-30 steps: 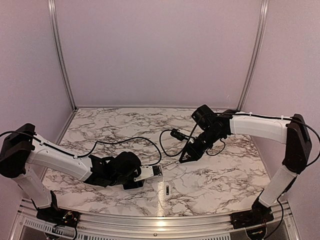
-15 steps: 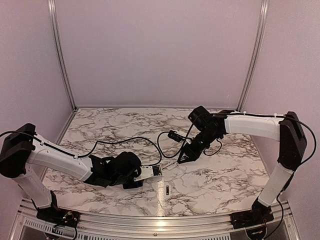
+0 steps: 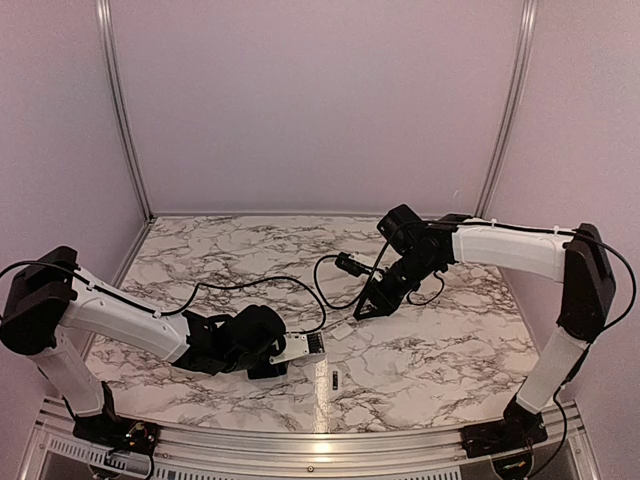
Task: Unload the batteries from the remote control
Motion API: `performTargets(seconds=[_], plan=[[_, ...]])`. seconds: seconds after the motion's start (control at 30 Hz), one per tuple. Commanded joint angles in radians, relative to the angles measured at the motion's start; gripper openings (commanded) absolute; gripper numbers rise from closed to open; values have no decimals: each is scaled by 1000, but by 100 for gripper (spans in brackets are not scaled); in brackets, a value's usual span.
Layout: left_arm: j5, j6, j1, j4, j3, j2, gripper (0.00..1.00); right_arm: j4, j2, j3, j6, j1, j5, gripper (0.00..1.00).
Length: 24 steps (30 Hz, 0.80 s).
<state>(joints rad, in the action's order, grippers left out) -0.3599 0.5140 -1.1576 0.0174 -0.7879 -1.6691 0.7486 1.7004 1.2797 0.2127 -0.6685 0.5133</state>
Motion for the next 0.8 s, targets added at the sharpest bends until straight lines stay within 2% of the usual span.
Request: performTargets(seconds=[0.0, 0.77], plan=[[3, 9, 0, 7, -33, -24, 7, -25, -23, -23, 0, 4, 31, 0], [-4, 25, 0, -8, -44, -24, 7, -93, 84, -65, 33, 6, 59, 0]])
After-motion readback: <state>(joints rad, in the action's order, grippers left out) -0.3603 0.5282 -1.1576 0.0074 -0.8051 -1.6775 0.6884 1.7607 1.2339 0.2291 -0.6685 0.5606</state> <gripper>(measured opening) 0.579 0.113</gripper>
